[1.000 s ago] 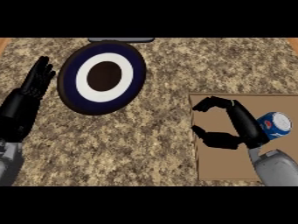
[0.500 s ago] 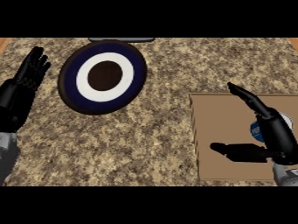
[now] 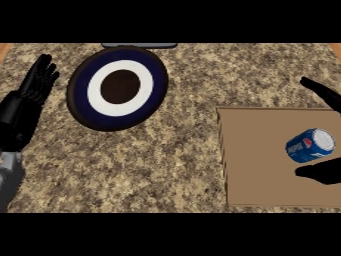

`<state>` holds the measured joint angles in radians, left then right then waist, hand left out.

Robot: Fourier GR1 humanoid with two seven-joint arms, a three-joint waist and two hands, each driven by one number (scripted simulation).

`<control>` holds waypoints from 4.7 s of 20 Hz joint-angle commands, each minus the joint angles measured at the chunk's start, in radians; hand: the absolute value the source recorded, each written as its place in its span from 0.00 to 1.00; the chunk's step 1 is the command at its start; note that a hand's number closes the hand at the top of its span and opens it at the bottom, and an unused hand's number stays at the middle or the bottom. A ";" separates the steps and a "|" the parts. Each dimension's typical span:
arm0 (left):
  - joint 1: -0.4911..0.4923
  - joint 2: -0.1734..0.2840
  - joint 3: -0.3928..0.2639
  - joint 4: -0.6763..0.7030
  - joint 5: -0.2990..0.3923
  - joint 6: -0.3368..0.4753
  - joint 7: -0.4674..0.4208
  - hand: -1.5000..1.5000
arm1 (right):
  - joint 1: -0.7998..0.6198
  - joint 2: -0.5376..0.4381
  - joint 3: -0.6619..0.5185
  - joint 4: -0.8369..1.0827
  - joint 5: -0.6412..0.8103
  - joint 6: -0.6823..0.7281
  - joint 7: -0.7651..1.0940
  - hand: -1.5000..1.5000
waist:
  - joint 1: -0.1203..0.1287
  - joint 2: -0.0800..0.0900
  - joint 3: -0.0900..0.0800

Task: Pick the can from the tray and place it in the plate

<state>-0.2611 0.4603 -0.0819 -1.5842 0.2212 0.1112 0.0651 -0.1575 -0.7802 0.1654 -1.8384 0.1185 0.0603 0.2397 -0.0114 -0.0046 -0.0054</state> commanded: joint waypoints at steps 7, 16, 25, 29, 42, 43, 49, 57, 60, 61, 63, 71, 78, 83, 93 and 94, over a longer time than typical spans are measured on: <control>-0.026 -0.030 -0.006 0.052 -0.040 -0.004 -0.040 0.50 | -0.114 -0.210 0.064 -0.044 -0.128 0.404 0.435 0.00 | 0.016 0.008 0.003; -0.038 -0.046 0.049 0.001 -0.035 -0.046 0.042 0.50 | -0.150 -0.043 0.110 0.078 0.092 0.441 0.452 0.00 | 0.016 0.006 0.006; -0.042 -0.088 0.051 -0.046 -0.073 -0.048 0.086 0.50 | -0.125 -0.041 0.059 0.239 0.216 0.524 0.366 0.00 | 0.015 0.005 0.006; -0.021 -0.121 0.060 0.008 -0.126 -0.057 0.022 0.50 | -0.140 0.055 0.074 0.288 0.308 0.524 0.347 0.00 | 0.016 0.006 0.006; 0.011 -0.130 0.138 -0.066 -0.108 -0.137 0.072 0.50 | -0.065 0.140 0.045 0.422 0.506 0.513 0.211 0.00 | 0.015 0.005 0.006; 0.035 -0.149 0.124 -0.022 -0.145 -0.135 0.000 0.50 | -0.065 0.186 0.060 0.365 0.516 0.525 0.293 0.00 | 0.013 0.005 0.005; -0.027 -0.163 0.115 0.006 -0.160 -0.121 0.033 0.50 | -0.098 0.156 0.032 0.454 0.619 0.281 0.025 1.00 | 0.012 0.007 0.006; -0.027 -0.145 0.145 0.000 -0.141 -0.157 0.037 0.50 | -0.130 0.317 0.012 0.592 0.764 -0.036 0.041 1.00 | 0.021 0.010 0.007; -0.045 -0.156 0.131 -0.012 -0.145 -0.151 0.045 0.50 | -0.119 0.420 -0.007 0.671 0.789 -0.182 0.078 1.00 | 0.032 0.015 0.009; -0.018 -0.166 0.119 -0.022 -0.153 -0.150 0.041 0.50 | -0.170 0.439 -0.008 0.659 0.806 -0.175 0.126 1.00 | 0.035 0.011 0.007; -0.044 -0.167 0.131 -0.012 -0.160 -0.132 0.046 0.50 | -0.171 0.424 -0.038 0.677 0.803 -0.230 0.064 1.00 | 0.027 0.011 0.007; 0.022 -0.135 0.180 0.018 -0.124 -0.188 0.002 0.50 | -0.157 0.478 -0.017 0.377 0.691 -0.212 -0.055 1.00 | 0.002 0.001 0.005; 0.032 -0.131 0.190 -0.038 -0.122 -0.183 0.041 0.50 | -0.177 0.614 0.025 0.228 0.578 -0.247 -0.136 1.00 | 0.012 0.002 0.005; -0.034 -0.169 0.153 0.000 -0.165 -0.162 0.053 0.50 | -0.396 0.701 0.057 0.303 0.607 -0.160 -0.015 1.00 | 0.018 0.006 0.005; -0.067 -0.162 0.176 0.001 -0.160 -0.187 0.072 0.50 | -0.699 0.779 0.162 0.604 0.496 -0.340 0.103 1.00 | 0.039 0.010 0.005; -0.076 -0.199 0.143 -0.009 -0.185 -0.157 0.074 0.50 | -0.731 0.779 0.201 0.657 0.484 -0.386 0.094 1.00 | 0.042 0.011 0.005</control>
<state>-0.2998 0.2846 0.0784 -1.6065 0.0558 -0.0644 0.1317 -0.7587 -0.0140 0.3020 -1.3279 0.6703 -0.2207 0.3028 0.0187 0.0029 -0.0003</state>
